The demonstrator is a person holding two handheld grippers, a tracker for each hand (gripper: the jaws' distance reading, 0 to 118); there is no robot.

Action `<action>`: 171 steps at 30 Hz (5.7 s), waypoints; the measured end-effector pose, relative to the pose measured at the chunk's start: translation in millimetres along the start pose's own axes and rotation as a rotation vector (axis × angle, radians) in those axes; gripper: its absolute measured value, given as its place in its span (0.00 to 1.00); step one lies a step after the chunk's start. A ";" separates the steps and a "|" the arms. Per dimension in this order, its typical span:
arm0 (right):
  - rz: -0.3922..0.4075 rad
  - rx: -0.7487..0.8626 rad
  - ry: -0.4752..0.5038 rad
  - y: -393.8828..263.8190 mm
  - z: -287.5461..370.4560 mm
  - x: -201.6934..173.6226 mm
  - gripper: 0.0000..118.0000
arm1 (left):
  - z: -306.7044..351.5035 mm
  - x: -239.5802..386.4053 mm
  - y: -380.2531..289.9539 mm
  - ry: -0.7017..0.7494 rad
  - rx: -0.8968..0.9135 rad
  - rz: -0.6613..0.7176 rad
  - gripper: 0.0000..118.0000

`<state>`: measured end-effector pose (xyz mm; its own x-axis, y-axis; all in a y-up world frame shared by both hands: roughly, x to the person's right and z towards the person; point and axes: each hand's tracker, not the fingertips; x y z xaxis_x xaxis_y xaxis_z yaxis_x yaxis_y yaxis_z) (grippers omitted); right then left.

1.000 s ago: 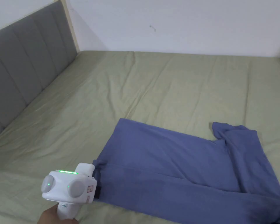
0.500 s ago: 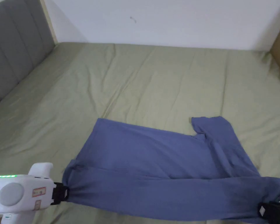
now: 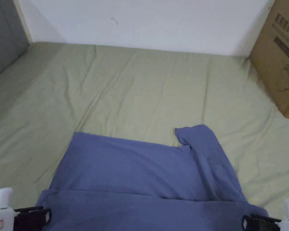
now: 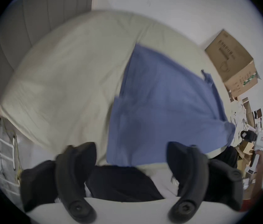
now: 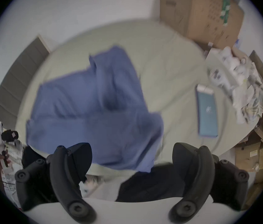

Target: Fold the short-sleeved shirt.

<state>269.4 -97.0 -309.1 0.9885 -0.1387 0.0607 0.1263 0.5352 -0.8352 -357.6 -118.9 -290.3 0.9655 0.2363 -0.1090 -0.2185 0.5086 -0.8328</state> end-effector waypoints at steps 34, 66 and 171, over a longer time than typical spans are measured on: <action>-0.092 -0.153 0.052 213.0 -258.5 -4.4 0.98 | 75.5 132.8 -3.9 -0.136 0.463 -0.214 0.00; 0.066 -0.037 0.137 198.3 -180.7 -43.6 0.01 | -238.0 27.3 224.7 0.096 -0.018 -0.012 0.87; 0.136 0.570 0.222 -12.9 107.8 -99.9 0.69 | -91.5 -36.2 0.1 -0.121 -0.167 0.020 0.99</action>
<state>178.0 -0.2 -245.5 0.9657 -0.1748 -0.1920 0.0854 0.9121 -0.4009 -379.6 -203.1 -336.1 0.9348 0.3484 -0.0688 -0.2015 0.3610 -0.9105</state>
